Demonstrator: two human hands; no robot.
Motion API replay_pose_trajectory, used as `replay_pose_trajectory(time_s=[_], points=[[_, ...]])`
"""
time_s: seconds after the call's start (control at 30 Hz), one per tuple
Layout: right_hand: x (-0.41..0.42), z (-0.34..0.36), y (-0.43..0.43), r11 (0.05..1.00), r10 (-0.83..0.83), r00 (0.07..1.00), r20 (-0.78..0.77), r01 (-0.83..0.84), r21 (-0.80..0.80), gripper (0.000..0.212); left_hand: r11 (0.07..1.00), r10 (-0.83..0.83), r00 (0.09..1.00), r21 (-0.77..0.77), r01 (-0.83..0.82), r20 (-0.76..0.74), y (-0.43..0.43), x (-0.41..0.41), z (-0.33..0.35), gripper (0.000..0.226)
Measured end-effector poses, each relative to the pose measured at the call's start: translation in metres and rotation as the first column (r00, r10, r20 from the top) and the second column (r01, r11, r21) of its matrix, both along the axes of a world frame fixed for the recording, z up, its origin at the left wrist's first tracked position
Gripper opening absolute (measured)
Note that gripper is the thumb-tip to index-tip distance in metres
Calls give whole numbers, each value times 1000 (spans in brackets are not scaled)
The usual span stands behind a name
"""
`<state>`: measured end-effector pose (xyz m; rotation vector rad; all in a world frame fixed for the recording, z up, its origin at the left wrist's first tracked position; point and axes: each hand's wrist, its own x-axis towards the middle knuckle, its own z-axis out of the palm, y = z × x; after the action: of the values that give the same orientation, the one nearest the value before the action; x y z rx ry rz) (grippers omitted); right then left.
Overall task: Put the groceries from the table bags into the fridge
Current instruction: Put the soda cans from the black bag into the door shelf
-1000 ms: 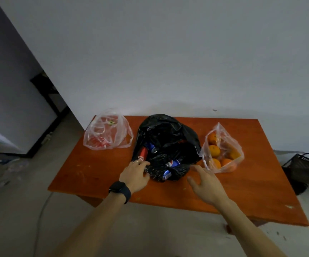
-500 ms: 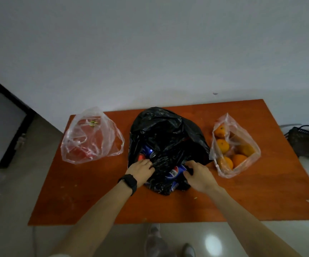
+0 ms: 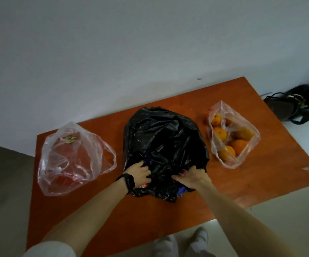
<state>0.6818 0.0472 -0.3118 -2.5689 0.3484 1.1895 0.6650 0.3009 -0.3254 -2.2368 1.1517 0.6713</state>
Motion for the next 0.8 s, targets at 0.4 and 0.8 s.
replay_pose_trajectory(time_s=[0.4, 0.8], points=[[-14, 12, -12, 988, 67, 973, 220, -95, 123, 75, 496, 664, 667, -469, -731, -337, 10, -9, 35, 72], [-55, 70, -63, 892, -268, 738, 619, -54, 450, 90, 65, 616, 582, -702, -710, -532, -64, -5, 88, 80]])
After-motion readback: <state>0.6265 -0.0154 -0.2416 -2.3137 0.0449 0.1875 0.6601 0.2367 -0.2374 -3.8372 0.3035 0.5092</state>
